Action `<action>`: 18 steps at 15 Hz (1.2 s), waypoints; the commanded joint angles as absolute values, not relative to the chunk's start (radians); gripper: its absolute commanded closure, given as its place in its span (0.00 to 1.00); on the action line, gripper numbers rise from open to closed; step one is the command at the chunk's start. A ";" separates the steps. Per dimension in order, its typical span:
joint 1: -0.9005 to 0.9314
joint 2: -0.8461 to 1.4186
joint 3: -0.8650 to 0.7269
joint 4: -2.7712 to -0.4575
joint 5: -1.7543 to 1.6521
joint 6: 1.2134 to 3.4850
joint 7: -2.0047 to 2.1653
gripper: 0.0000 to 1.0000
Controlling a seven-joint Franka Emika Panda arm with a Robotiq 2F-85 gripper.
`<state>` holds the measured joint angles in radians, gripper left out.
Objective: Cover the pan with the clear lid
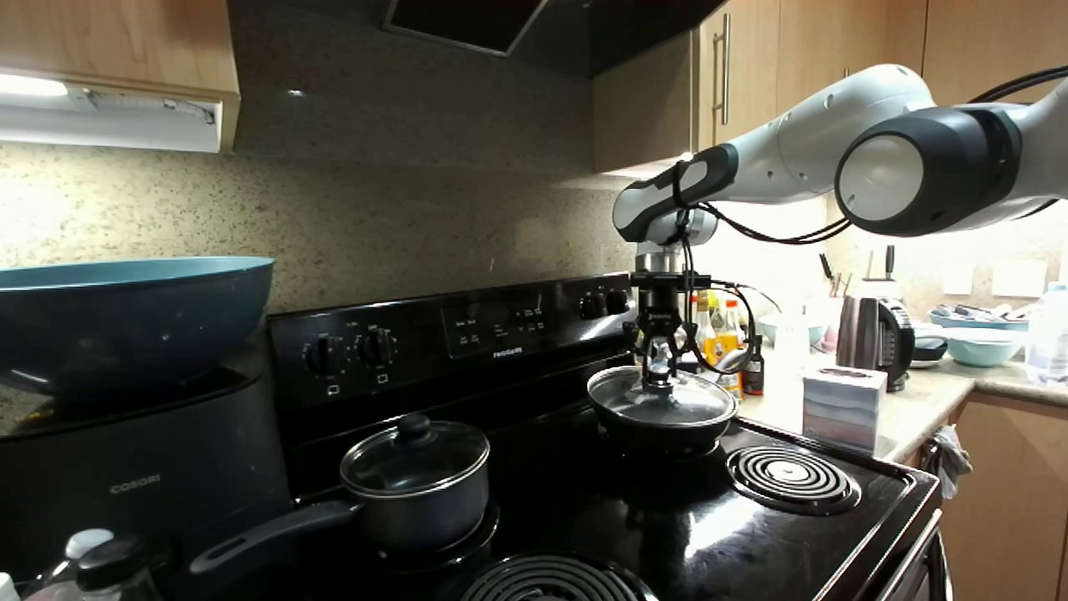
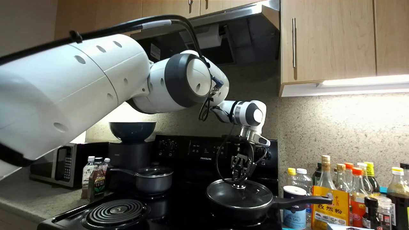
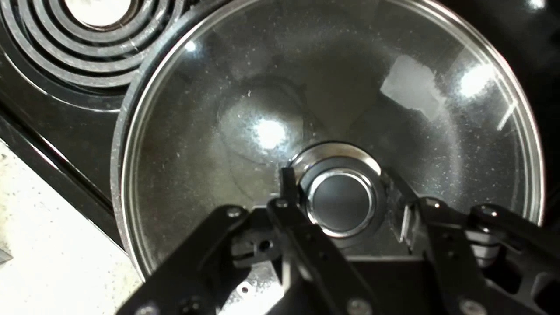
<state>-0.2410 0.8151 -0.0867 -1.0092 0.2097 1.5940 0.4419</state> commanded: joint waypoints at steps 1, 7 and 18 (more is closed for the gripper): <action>-0.224 0.802 -0.098 -1.025 0.190 1.667 0.447 0.75; -0.217 0.798 -0.102 -1.022 0.186 1.627 0.460 0.75; -0.194 0.797 -0.102 -1.023 0.159 1.526 0.445 0.24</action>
